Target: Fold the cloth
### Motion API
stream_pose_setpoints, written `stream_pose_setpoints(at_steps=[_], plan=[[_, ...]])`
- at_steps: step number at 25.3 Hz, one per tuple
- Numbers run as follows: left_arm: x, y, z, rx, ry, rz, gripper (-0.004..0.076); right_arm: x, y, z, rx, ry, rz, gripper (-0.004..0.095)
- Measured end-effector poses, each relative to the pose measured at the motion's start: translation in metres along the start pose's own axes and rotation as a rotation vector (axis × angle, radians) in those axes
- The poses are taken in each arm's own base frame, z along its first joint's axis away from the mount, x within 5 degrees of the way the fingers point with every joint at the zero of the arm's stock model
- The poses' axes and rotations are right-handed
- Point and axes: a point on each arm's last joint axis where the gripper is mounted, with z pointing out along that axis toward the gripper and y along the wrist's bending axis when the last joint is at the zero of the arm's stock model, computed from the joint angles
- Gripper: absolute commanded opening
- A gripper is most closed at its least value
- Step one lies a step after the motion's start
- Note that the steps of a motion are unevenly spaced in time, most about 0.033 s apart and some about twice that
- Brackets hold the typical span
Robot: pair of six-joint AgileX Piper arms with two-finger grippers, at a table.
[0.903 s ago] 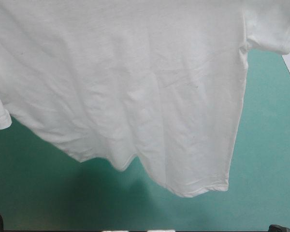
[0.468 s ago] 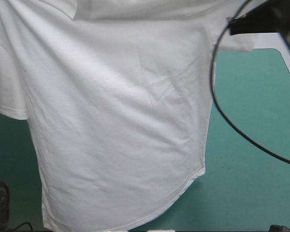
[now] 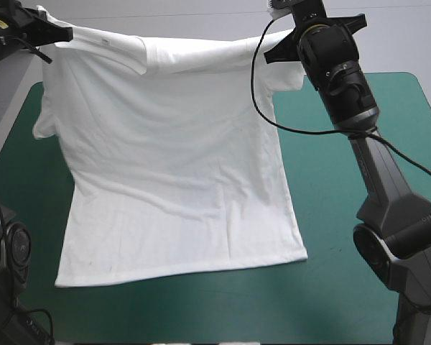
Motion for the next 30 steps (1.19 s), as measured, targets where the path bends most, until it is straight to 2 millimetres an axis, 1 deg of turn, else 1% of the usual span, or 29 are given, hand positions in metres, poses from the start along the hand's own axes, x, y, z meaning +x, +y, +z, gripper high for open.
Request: stream_pose_setpoints(at_steps=[2,6,7,9,10,11,13,14,15,16,17,18,19,20,21,22,23,24,25,26,27,28,29,30], plan=[[0.015,0.001,0.028,-0.003,0.020,-0.011,-0.0008,0.008,0.002,0.027,0.008,0.017,0.020,-0.0019],[0.039,0.003,0.070,-0.010,0.034,-0.028,-0.0008,0.028,0.010,0.079,0.001,0.068,0.046,-0.0018],[0.046,0.004,0.081,-0.013,0.036,-0.031,-0.0004,0.035,0.015,0.095,-0.010,0.075,0.050,-0.0018],[0.060,0.004,0.104,-0.012,0.045,-0.045,0.0027,0.044,0.022,0.115,-0.027,0.085,0.057,-0.0018],[0.068,0.004,0.116,-0.007,0.046,-0.059,0.0056,0.052,0.029,0.128,-0.036,0.097,0.061,-0.0014],[0.077,0.003,0.128,0.002,0.050,-0.074,0.0094,0.057,0.033,0.137,-0.041,0.100,0.070,-0.0002],[0.095,0.000,0.150,0.025,0.062,-0.105,0.0202,0.069,0.042,0.156,-0.048,0.117,0.088,0.0100],[0.106,-0.002,0.162,0.043,0.079,-0.119,0.0256,0.075,0.046,0.164,-0.051,0.127,0.096,0.0199],[0.114,-0.004,0.169,0.060,0.094,-0.134,0.0326,0.079,0.049,0.169,-0.054,0.137,0.098,0.0330],[0.124,-0.006,0.178,0.077,0.119,-0.148,0.0391,0.084,0.052,0.176,-0.060,0.149,0.100,0.0482],[0.132,-0.008,0.184,0.094,0.149,-0.147,0.0445,0.087,0.054,0.178,-0.065,0.159,0.104,0.0634],[0.139,-0.010,0.187,0.109,0.178,-0.144,0.0473,0.090,0.055,0.180,-0.070,0.176,0.106,0.0768],[0.142,-0.012,0.188,0.121,0.200,-0.140,0.0489,0.092,0.055,0.179,-0.069,0.195,0.104,0.0937],[0.142,-0.015,0.184,0.150,0.245,-0.131,0.0482,0.091,0.051,0.173,-0.062,0.225,0.094,0.0938],[0.139,-0.016,0.179,0.163,0.257,-0.127,0.0461,0.089,0.048,0.167,-0.056,0.245,0.089,0.0916],[0.126,-0.018,0.163,0.201,0.297,-0.116,0.0451,0.081,0.039,0.149,-0.045,0.278,0.076,0.0902],[0.119,-0.019,0.154,0.213,0.307,-0.117,0.0429,0.076,0.033,0.138,-0.042,0.287,0.071,0.0872],[0.099,-0.018,0.127,0.219,0.325,-0.118,0.0422,0.067,0.021,0.114,-0.040,0.317,0.063,0.0856],[0.089,-0.018,0.114,0.211,0.330,-0.123,0.0420,0.061,0.015,0.101,-0.045,0.315,0.067,0.0828],[0.075,-0.017,0.086,0.196,0.371,-0.134,0.0420,0.047,0.005,0.074,-0.088,0.286,0.090,0.0818],[0.072,-0.017,0.076,0.190,0.398,-0.138,0.0420,0.040,0.002,0.059,-0.126,0.261,0.103,0.0808],[0.067,-0.016,0.058,0.168,0.448,-0.150,0.0420,0.026,-0.006,0.030,-0.194,0.205,0.134,0.0808],[0.065,-0.015,0.050,0.152,0.465,-0.161,0.0420,0.018,-0.010,0.008,-0.259,0.166,0.157,0.0808],[0.066,-0.015,0.046,0.145,0.476,-0.171,0.0420,0.013,-0.011,-0.007,-0.311,0.146,0.174,0.0808]])
